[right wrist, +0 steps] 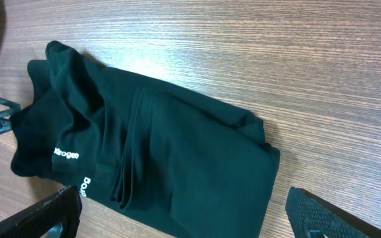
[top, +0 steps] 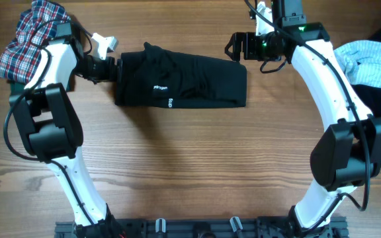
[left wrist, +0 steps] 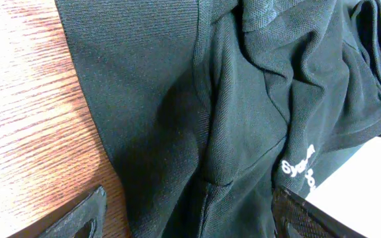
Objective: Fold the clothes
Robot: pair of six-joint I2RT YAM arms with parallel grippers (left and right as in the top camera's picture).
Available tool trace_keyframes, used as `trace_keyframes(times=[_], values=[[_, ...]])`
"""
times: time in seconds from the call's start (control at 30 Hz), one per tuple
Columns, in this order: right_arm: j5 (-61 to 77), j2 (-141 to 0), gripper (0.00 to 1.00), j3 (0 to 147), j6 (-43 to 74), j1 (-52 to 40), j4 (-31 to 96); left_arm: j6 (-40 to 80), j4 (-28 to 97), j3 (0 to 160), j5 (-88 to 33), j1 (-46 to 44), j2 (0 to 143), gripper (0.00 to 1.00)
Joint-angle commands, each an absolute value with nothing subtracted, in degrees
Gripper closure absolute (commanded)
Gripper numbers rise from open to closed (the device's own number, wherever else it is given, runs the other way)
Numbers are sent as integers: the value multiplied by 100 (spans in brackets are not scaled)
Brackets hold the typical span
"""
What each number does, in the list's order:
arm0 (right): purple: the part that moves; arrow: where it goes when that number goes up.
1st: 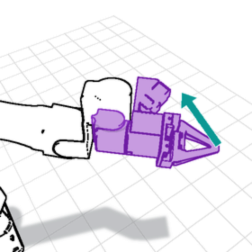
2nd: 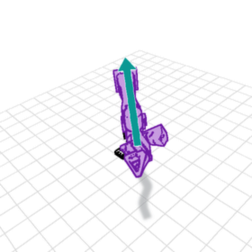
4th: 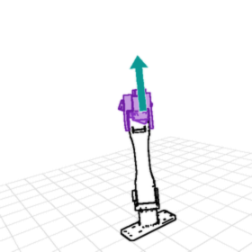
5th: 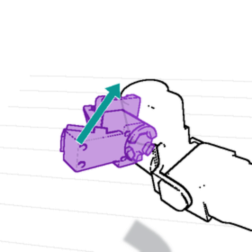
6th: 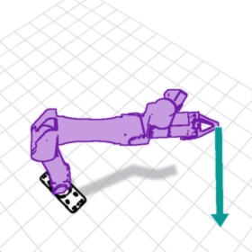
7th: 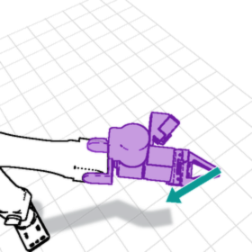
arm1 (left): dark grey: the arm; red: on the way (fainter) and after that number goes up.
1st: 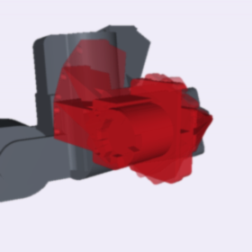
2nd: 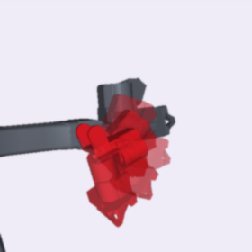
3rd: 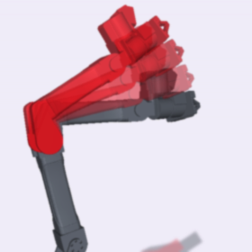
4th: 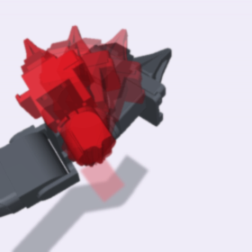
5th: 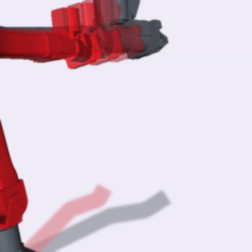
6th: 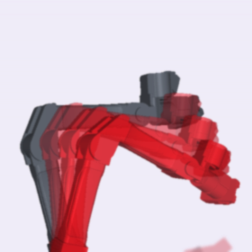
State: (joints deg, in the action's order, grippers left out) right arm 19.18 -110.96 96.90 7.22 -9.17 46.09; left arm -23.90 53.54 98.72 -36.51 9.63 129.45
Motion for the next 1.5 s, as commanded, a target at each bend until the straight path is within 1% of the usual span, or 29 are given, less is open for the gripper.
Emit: trace_keyframes(times=[0.0,0.27,0.47,0.53,0.57,0.6,0.67,0.7,0.73,0.83,0.9,0.93,1.3,1.47], values=[[1859,-10916,1,9826,596,-891,4591,-2504,5356,9845,-3614,897,13161,21],[1857,-10916,0,9826,591,-891,4541,-2502,5319,9845,-3771,602,13415,21],[1859,-10916,1,9826,574,-891,4523,-2502,5033,9845,-3959,331,13419,21],[1859,-10916,1,9826,574,-891,4525,-2502,4952,9845,-3959,239,13419,25],[1857,-10916,1,9826,563,-891,4530,-2499,4917,9845,-3959,209,13419,30],[1859,-10916,0,9826,539,-891,4530,-2495,4893,9845,-3957,187,13419,39],[1859,-10916,0,9826,484,-891,4536,-2322,4821,9845,-3938,169,13419,71],[1859,-10916,0,9826,471,-891,4545,-2235,4799,9845,-3933,172,13419,83],[1859,-10916,1,9826,464,-891,4552,-2147,4790,9845,-3909,174,13419,86],[1857,-10916,0,9826,449,-891,4589,-1959,4799,9845,-3736,242,13419,87],[1857,-10916,0,9826,447,-891,4613,-1743,4812,9845,-3555,301,13419,94],[1859,-10916,1,9826,451,-891,4617,-1728,4834,9848,-3520,338,13417,96],[1737,-10916,1,9826,469,-891,4624,-1737,5203,9848,-3483,882,13308,96],[1402,-10919,0,9824,574,-891,4630,-1754,5262,9848,-3485,1125,13196,96]])
